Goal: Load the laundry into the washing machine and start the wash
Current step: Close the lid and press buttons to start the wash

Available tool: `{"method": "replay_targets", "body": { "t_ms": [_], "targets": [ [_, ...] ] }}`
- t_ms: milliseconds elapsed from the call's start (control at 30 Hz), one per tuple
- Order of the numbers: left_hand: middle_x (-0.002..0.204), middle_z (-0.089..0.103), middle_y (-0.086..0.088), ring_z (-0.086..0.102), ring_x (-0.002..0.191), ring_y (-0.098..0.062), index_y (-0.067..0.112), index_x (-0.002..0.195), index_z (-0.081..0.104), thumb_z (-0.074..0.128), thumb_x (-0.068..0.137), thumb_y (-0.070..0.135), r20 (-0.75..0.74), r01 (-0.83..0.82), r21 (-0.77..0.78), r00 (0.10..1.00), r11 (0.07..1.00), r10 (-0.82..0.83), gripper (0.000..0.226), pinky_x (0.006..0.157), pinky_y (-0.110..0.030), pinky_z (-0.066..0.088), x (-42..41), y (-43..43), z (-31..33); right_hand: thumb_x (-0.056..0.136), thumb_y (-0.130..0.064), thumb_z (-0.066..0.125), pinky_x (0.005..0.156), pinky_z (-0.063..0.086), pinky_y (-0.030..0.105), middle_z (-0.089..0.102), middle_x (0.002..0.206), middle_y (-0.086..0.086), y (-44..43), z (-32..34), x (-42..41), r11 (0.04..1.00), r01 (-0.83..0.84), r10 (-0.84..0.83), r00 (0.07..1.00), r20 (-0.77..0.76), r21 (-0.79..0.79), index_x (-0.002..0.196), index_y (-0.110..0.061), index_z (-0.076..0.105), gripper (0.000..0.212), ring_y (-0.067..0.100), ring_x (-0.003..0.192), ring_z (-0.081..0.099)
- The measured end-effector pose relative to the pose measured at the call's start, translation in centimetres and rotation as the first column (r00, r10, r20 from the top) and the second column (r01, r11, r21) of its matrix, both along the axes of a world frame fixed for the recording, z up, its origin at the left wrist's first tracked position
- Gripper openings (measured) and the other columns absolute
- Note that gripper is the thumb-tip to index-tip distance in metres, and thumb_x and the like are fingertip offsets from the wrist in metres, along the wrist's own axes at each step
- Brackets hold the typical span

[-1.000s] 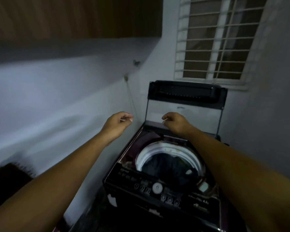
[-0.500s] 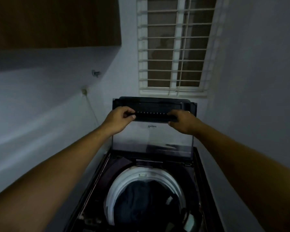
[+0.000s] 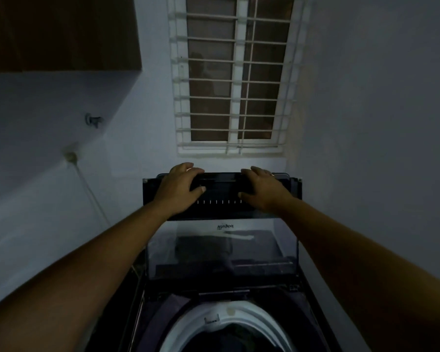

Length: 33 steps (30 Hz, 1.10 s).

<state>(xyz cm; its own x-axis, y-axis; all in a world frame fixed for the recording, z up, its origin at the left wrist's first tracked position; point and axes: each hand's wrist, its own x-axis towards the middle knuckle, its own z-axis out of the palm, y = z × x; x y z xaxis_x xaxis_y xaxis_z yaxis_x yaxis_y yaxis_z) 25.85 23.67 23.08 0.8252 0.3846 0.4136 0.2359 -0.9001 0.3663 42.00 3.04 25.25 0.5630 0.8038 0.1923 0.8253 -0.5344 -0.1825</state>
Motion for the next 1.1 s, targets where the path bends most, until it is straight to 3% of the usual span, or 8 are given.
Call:
{"method": "replay_targets", "body": {
  "t_ms": [167,233,367,733,1100],
  "targets": [
    [0.164,0.022,-0.008,0.021,0.149,-0.026,0.021,0.158,0.021,0.055,0.094,0.057,-0.205,-0.025,0.087,0.978,0.996,0.042,0.081,0.122,-0.052,0.016,2.6,2.4,-0.8,0.095,-0.059,0.055,0.121,0.023,0.061,0.014,0.168,0.014,2.5,-0.9,2.1,0.995,0.049,-0.043,0.997,0.067,-0.083,0.161,-0.023,0.015,0.085,0.038,0.154,0.013],
    [0.163,0.025,-0.007,0.023,0.148,-0.026,0.020,0.159,0.016,0.052,0.092,0.062,-0.259,-0.028,0.178,0.963,0.984,0.074,0.087,0.122,-0.053,0.013,2.8,2.7,-1.6,0.096,-0.061,0.052,0.120,0.024,0.061,0.018,0.167,0.014,2.9,-1.1,2.5,0.989,0.061,-0.049,0.995,0.093,-0.135,0.161,-0.022,0.015,0.084,0.037,0.153,0.017],
    [0.161,0.026,-0.006,0.024,0.146,-0.027,0.019,0.159,0.014,0.054,0.089,0.062,-0.213,-0.027,0.285,0.973,0.958,0.091,0.091,0.122,-0.052,0.012,2.2,2.7,-2.6,0.096,-0.059,0.051,0.116,0.030,0.059,0.037,0.157,0.012,2.8,-1.6,2.4,0.989,0.083,-0.065,0.987,0.146,-0.121,0.158,-0.022,0.023,0.077,0.035,0.144,0.033],
    [0.145,0.048,-0.006,0.044,0.129,-0.029,0.022,0.150,0.036,0.054,0.094,0.053,-0.083,-0.088,0.320,0.989,0.943,0.120,0.066,0.111,-0.045,0.030,-2.1,-1.8,-0.1,0.104,-0.046,0.041,0.112,0.035,0.056,0.054,0.144,0.010,-1.9,0.4,-1.4,0.999,0.034,-0.032,0.984,0.173,-0.008,0.151,-0.027,0.041,0.051,0.035,0.131,0.050],
    [0.135,0.057,-0.006,0.051,0.120,-0.030,0.023,0.140,0.053,0.039,0.103,0.047,-0.018,-0.148,0.281,0.987,0.948,0.159,0.046,0.102,-0.043,0.038,-9.7,-9.9,0.9,0.104,-0.034,0.049,0.091,0.053,0.046,0.066,0.115,0.015,-9.7,1.0,-7.0,0.975,-0.116,0.098,0.990,0.103,0.190,0.130,-0.025,0.066,0.032,0.038,0.103,0.063]
  ]
}}
